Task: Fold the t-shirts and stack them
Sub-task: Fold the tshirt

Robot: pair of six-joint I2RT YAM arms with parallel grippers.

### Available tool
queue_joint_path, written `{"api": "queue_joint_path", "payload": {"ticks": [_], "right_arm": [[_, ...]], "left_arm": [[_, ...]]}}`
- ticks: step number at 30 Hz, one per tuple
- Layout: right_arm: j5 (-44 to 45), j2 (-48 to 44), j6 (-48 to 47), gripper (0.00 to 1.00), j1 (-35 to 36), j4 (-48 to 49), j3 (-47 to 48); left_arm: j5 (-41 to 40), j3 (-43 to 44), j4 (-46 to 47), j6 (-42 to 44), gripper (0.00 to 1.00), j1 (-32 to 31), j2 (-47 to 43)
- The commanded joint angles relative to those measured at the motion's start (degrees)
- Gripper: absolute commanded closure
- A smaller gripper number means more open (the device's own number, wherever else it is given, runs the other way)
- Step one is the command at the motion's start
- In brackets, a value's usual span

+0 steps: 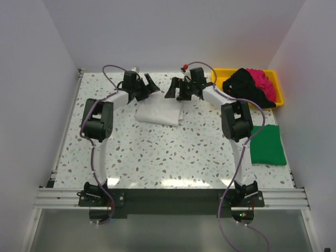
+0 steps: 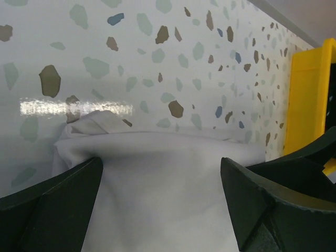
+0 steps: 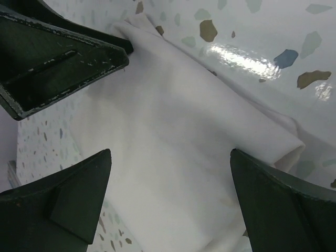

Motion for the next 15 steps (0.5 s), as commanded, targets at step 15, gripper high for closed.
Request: {"api": "queue_joint_path", "payload": {"ticks": [15], "right_arm": [[2.7, 8.0, -10.1, 0.01, -0.8, -6.9, 11.4]], "left_arm": [[-8.0, 7.4, -6.2, 3.1, 0.00, 0.5, 7.0]]}}
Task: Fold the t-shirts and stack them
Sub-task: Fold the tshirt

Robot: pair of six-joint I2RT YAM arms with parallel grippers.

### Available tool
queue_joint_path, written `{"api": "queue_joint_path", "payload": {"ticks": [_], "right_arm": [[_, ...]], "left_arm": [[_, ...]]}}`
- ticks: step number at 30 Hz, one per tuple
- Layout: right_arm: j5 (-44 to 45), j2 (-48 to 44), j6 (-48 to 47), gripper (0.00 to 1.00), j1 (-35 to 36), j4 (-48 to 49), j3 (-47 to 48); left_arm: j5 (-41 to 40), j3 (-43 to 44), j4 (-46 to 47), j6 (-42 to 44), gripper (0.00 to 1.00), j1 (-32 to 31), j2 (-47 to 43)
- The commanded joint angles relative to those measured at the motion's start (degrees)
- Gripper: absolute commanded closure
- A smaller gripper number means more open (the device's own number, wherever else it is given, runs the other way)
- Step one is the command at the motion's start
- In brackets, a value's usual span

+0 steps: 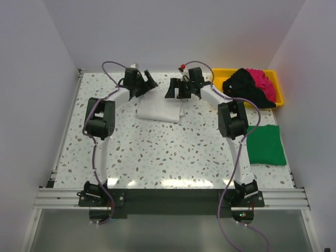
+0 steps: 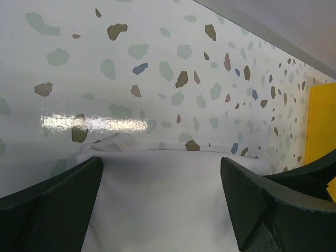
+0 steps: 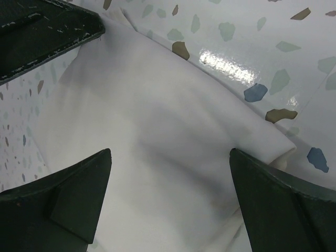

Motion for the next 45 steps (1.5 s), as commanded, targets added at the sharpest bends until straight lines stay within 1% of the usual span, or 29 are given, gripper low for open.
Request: {"api": "queue_joint_path", "payload": {"ticks": [1, 4, 5, 8, 10, 14, 15, 17, 19, 20, 21, 23, 24, 25, 26, 28, 29, 36, 41, 44, 45], "right_arm": [[0.9, -1.5, -4.2, 0.01, -0.2, -4.1, 1.0], [2.1, -6.1, -5.8, 0.01, -0.2, -5.4, -0.2], [2.2, -8.9, -6.3, 0.01, -0.2, -5.1, -2.0], [2.5, -13.0, -7.3, 0.01, -0.2, -4.2, -5.4], [3.2, -16.1, -6.1, 0.01, -0.2, -3.6, -9.2], [8.8, -19.3, -5.6, 0.01, 0.1, -5.9, -14.3], [12.3, -19.7, -5.2, 0.01, 0.2, -6.1, -16.0], [15.2, -19.2, -4.2, 0.02, 0.6, -8.5, -16.0], [18.0, -18.0, -3.1, 0.02, 1.1, -11.3, -14.1], [18.9, -17.1, -1.9, 0.03, 1.3, -12.1, -12.9], [19.1, -16.7, -1.9, 0.04, 1.5, -12.6, -12.5], [20.3, -16.2, -0.7, 0.07, 2.9, -12.2, -12.6], [21.3, -16.0, -0.4, 0.08, 3.5, -12.2, -12.5], [23.8, -15.6, 0.4, 0.10, 4.6, -12.6, -12.1], [24.7, -15.1, 1.0, 0.10, 4.9, -12.9, -11.6], [25.8, -13.8, 3.6, 0.12, 5.6, -13.4, -10.6], [27.9, -13.4, 4.5, 0.12, 5.8, -13.3, -10.5], [36.7, -9.5, 8.7, 0.14, 9.7, -14.8, -7.7], [39.7, -7.2, 11.3, 0.18, 12.1, -14.9, -6.8], [42.8, -5.8, 12.4, 0.23, 13.4, -16.1, -5.8], [43.6, -5.5, 13.0, 0.31, 14.0, -16.5, -5.6]], "left_arm": [[-0.8, -2.3, -2.7, 1.9, 0.00, 0.5, 0.0], [-0.7, -4.2, -2.1, 2.0, 0.00, 0.5, -3.6], [-0.8, -5.4, -1.9, 2.4, 0.00, 0.5, -5.7], [-1.7, -6.9, -2.2, 3.2, 0.00, 0.5, -9.7], [-2.8, -8.9, -2.2, 3.4, 0.00, 0.5, -14.4], [-5.0, -13.6, -3.3, 4.3, 0.00, 0.4, -23.9], [-5.6, -16.1, -3.6, 4.6, 0.00, 0.5, -25.4], [-8.9, -18.6, -5.6, 4.9, 0.00, 0.5, -30.3], [-12.0, -23.4, -6.3, 4.7, 0.00, 0.7, -33.8], [-12.9, -27.1, -6.4, 4.2, 0.00, 0.7, -37.4], [-13.8, -28.9, -6.4, 4.0, 0.00, 0.8, -39.1], [-16.7, -32.4, -6.4, 3.1, 0.00, 0.9, -44.2], [-17.7, -35.6, -6.2, 2.8, 0.00, 1.0, -45.7], [-18.8, -36.9, -6.3, 2.7, 0.00, 1.1, -47.1], [-19.1, -38.1, -6.7, 2.7, 0.00, 1.3, -49.6], [-20.2, -40.8, -7.8, 2.6, 0.00, 1.4, -51.6], [-20.6, -42.3, -8.9, 2.3, 0.00, 1.4, -53.5], [-22.6, -47.4, -10.8, 1.8, 0.00, 1.6, -60.4], [-25.2, -49.2, -12.2, 1.8, 0.00, 1.8, -63.1], [-25.8, -49.9, -13.3, 1.5, 0.00, 2.0, -63.9], [-26.1, -50.0, -13.6, 1.4, 0.00, 2.1, -64.1]]}}
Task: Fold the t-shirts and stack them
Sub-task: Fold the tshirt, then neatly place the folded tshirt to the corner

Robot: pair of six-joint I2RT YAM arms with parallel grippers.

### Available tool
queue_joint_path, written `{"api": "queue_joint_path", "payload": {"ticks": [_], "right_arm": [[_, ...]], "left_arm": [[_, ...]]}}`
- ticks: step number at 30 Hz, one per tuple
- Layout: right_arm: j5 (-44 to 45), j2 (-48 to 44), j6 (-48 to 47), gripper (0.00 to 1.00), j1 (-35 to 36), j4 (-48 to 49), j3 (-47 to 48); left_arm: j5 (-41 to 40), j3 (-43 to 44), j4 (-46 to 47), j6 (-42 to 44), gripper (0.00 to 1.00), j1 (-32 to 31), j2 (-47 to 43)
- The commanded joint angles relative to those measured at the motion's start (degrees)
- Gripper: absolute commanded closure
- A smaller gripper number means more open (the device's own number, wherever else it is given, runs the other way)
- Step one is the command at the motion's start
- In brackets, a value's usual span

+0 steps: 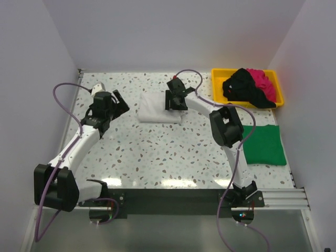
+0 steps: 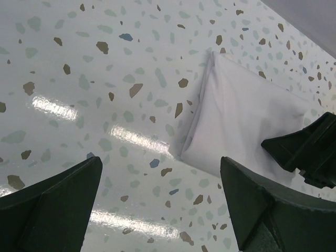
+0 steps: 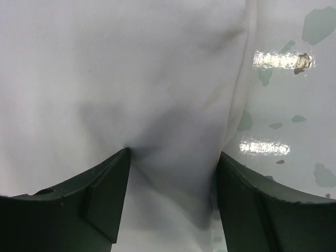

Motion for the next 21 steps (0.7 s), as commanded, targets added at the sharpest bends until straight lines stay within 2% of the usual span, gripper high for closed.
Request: {"api": "queue_joint_path", "payload": {"ticks": [1, 3, 8, 9, 11, 12, 17, 21], "right_arm": [[6.2, 2.4, 3.7, 0.35, 1.6, -2.6, 1.8], [8.6, 3.3, 4.3, 0.48, 2.1, -3.0, 1.9], [10.7, 5.1, 3.7, 0.61, 2.7, -3.6, 2.4], [10.4, 4.7, 2.8, 0.71, 2.7, -3.0, 1.0], [10.1, 3.2, 1.6, 0.85, 2.7, 0.1, -1.2], [8.7, 2.2, 0.8, 1.00, 2.7, 1.2, -3.8], [7.2, -6.9, -10.7, 1.00, 2.5, 8.2, -12.6], [5.6, -14.2, -20.2, 1.00, 2.2, 5.2, -18.4]], "left_arm": [[-3.0, -1.0, -1.1, -1.0, 0.00, 0.8, -1.8], [-3.1, -1.5, -1.4, -1.1, 0.00, 0.8, -2.7], [-3.4, -2.4, -1.1, -1.2, 0.00, 1.1, -4.2], [-3.4, -2.5, -1.2, -1.1, 0.00, 1.1, -4.4], [-3.4, -2.6, -1.3, -1.1, 0.00, 1.3, -4.7], [-3.3, -2.7, -1.4, -1.0, 0.00, 1.4, -4.8], [-3.3, -2.7, -1.9, -0.3, 0.00, 1.8, -5.7], [-3.3, -2.8, -2.1, 0.4, 0.00, 2.1, -6.3]]}}
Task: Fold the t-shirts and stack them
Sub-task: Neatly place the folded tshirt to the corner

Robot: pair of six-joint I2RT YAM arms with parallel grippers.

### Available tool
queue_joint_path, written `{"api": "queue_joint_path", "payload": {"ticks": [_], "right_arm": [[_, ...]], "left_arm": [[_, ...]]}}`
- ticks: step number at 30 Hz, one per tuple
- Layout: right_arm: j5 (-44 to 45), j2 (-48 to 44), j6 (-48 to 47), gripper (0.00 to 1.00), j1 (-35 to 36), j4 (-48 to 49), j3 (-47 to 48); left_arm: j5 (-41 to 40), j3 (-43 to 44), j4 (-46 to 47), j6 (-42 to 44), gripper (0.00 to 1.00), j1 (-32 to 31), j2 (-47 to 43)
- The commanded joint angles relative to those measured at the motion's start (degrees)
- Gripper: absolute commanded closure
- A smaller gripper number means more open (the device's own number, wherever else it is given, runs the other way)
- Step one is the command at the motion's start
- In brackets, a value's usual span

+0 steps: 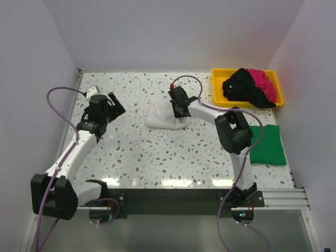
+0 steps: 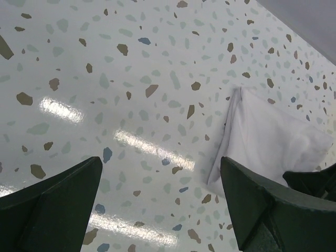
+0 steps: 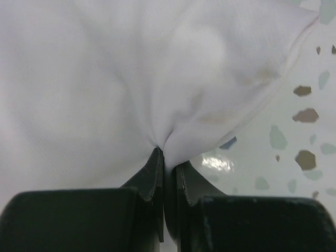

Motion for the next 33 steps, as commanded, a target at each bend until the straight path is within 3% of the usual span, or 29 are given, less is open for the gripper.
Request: {"api": "queue_joint_path", "payload": {"ticks": [1, 7, 12, 19, 26, 33], "right_arm": [[-0.8, -9.1, -10.6, 1.00, -0.7, -5.8, -4.9], [2.2, -22.0, -14.3, 1.00, -2.5, -14.7, -20.8], [6.8, -32.4, -17.6, 1.00, -4.1, -21.4, -27.7], [14.4, -41.2, -17.6, 1.00, -9.5, -28.7, -28.8], [23.6, -46.9, -25.3, 1.00, -10.1, -31.1, -29.1], [23.0, -50.4, -30.0, 1.00, -12.4, -36.4, -27.6]], "left_arm": [[-1.3, -0.3, 0.1, 0.9, 0.00, 0.7, -2.0], [0.0, -0.7, 0.8, 2.0, 0.00, 0.9, -2.7], [0.8, -1.0, 1.4, 2.7, 0.00, 1.0, -3.3], [0.5, -1.4, 1.6, 3.5, 0.00, 1.3, -4.2], [0.5, -1.5, 1.8, 3.8, 0.00, 1.6, -4.3], [0.2, -2.0, 2.0, 4.0, 0.00, 2.1, -4.8]]}}
